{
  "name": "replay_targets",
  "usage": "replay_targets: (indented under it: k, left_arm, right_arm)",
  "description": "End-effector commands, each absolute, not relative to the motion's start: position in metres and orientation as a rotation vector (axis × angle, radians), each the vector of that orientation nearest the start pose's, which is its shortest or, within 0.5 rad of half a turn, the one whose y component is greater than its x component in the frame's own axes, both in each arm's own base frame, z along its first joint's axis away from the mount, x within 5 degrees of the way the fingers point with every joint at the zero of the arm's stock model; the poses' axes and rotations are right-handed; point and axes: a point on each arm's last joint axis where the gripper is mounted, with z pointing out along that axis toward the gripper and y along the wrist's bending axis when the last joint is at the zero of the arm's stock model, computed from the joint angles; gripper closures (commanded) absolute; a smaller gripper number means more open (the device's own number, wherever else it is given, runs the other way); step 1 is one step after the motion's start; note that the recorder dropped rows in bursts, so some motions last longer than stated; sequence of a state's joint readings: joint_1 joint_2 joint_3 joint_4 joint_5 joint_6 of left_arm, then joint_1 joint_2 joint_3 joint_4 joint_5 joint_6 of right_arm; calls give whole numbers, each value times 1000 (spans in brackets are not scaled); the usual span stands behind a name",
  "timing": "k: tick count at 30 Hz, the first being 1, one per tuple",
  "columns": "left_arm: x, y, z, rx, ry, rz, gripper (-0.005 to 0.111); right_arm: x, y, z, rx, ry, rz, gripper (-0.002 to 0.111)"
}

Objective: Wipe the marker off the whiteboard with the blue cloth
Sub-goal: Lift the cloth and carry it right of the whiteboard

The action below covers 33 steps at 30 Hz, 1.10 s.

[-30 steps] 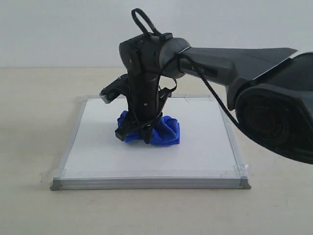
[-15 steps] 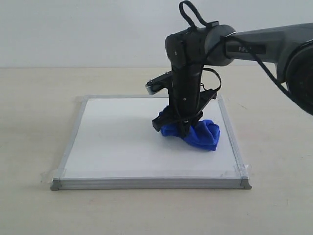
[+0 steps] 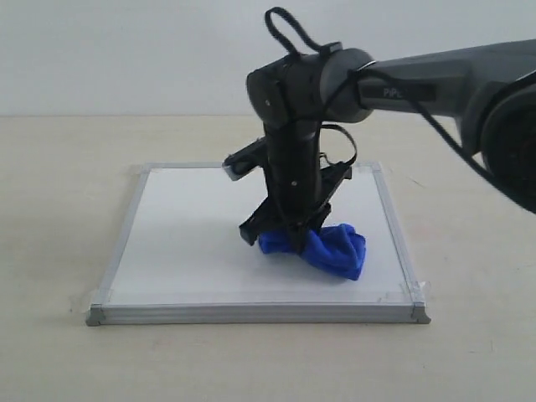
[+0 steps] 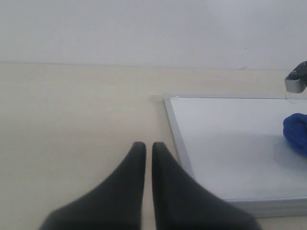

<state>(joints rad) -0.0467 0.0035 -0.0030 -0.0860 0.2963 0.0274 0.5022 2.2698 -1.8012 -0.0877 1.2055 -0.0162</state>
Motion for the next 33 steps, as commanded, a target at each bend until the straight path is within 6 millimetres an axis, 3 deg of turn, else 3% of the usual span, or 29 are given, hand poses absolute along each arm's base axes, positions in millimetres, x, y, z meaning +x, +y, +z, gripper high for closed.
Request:
replay_targets:
  k: [1, 3, 7, 11, 14, 18, 25, 33]
  left_arm:
    - [54, -5, 187, 12, 1776, -90, 102]
    - [54, -5, 187, 12, 1776, -90, 102]
    - [54, -5, 187, 12, 1776, -90, 102]
    - [54, -5, 187, 12, 1776, -90, 102]
    - [54, -5, 187, 12, 1776, -90, 102]
    - [54, -5, 187, 12, 1776, -90, 102]
    - [54, -5, 187, 12, 1776, -90, 102]
    - [54, -5, 187, 12, 1776, -90, 102]
  right_arm:
    - [411, 166, 201, -466, 2999, -131, 108]
    - [412, 146, 218, -298, 2984, -118, 108]
    - [406, 106, 231, -26, 2998, -117, 108]
    - [400, 61, 220, 266, 3057, -95, 108]
    - [395, 40, 209, 497, 3108, 87, 108]
    - [395, 28, 204, 687, 3090, 292, 108]
    - [407, 15, 202, 761, 2938, 168, 108]
    - [414, 13, 165, 753, 3004, 103, 108]
